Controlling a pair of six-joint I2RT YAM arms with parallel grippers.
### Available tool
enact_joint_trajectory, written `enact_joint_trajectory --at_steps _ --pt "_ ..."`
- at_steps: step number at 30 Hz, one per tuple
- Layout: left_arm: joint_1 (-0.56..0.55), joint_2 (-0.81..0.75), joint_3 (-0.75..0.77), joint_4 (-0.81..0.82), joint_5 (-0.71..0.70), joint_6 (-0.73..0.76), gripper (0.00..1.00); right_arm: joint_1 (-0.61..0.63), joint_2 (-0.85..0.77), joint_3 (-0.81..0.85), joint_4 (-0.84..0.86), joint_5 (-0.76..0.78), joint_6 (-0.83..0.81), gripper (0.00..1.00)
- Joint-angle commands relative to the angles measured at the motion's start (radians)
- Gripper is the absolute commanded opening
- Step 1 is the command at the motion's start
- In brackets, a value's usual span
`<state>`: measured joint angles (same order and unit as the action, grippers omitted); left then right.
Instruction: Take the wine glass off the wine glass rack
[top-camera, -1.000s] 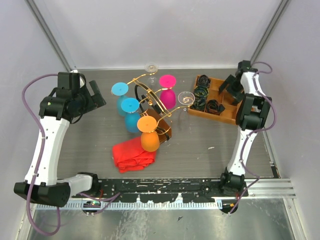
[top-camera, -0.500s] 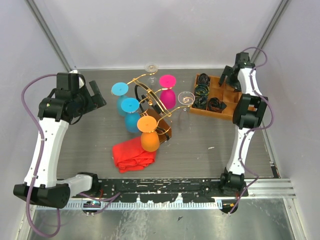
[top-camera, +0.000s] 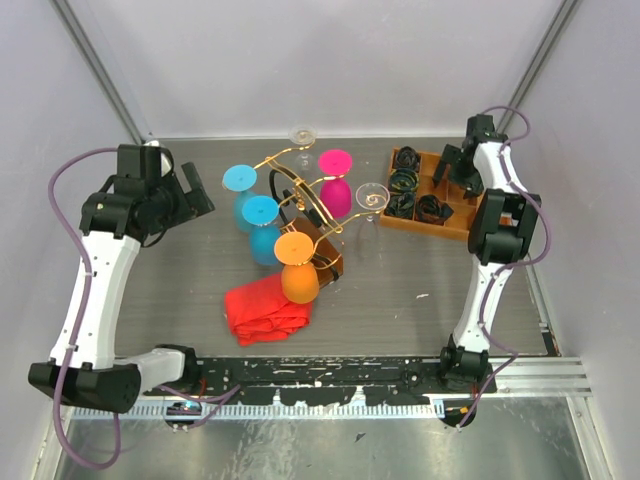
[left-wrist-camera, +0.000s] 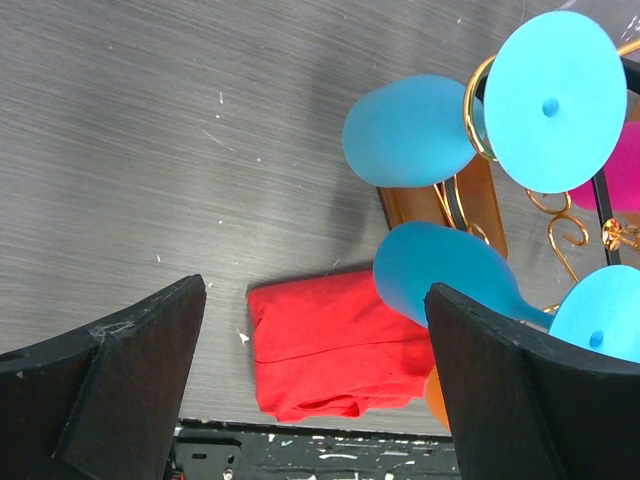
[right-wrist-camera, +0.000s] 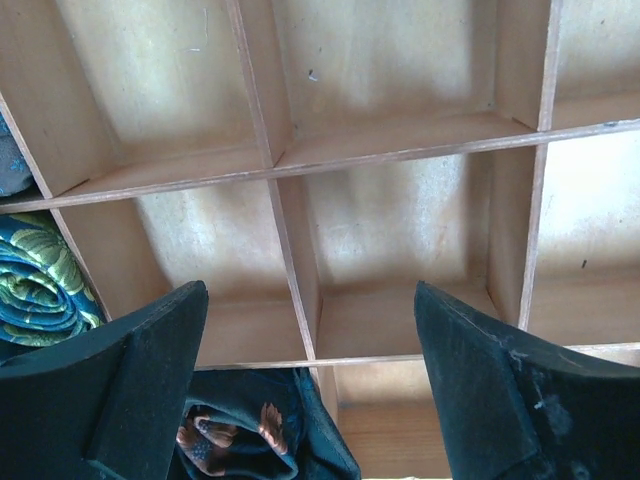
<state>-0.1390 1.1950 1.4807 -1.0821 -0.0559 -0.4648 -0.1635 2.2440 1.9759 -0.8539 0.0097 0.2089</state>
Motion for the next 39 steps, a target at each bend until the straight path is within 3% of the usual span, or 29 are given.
enact_joint_trajectory --at_steps 1,6,15,23,31,33,37,39 --pt "0.004 0.014 -0.023 0.016 0.039 0.004 0.98 0.007 0.054 0.099 -0.036 -0.028 0.003 0.89" --pt "0.005 0.02 -0.025 0.019 0.043 0.0 0.98 0.016 0.127 0.177 -0.027 0.003 0.003 0.88" --pt "0.004 0.029 -0.022 0.027 0.055 -0.006 0.98 0.038 0.168 0.221 0.163 0.14 -0.095 0.88" --pt "0.004 0.043 -0.002 0.027 0.068 -0.003 0.98 0.042 0.312 0.421 0.235 0.125 -0.151 0.96" --pt "0.004 0.066 0.025 0.003 0.072 0.012 0.98 0.03 0.409 0.489 0.348 0.129 -0.25 1.0" --pt "0.005 0.067 0.03 -0.003 0.075 0.014 0.98 0.03 0.394 0.457 0.403 0.132 -0.266 1.0" --pt "0.004 0.058 0.026 0.0 0.092 -0.001 0.98 0.062 0.183 0.194 0.635 0.125 -0.296 1.0" --pt "0.005 0.044 0.02 0.002 0.102 -0.012 0.98 0.081 0.089 0.141 0.66 0.12 -0.297 1.0"
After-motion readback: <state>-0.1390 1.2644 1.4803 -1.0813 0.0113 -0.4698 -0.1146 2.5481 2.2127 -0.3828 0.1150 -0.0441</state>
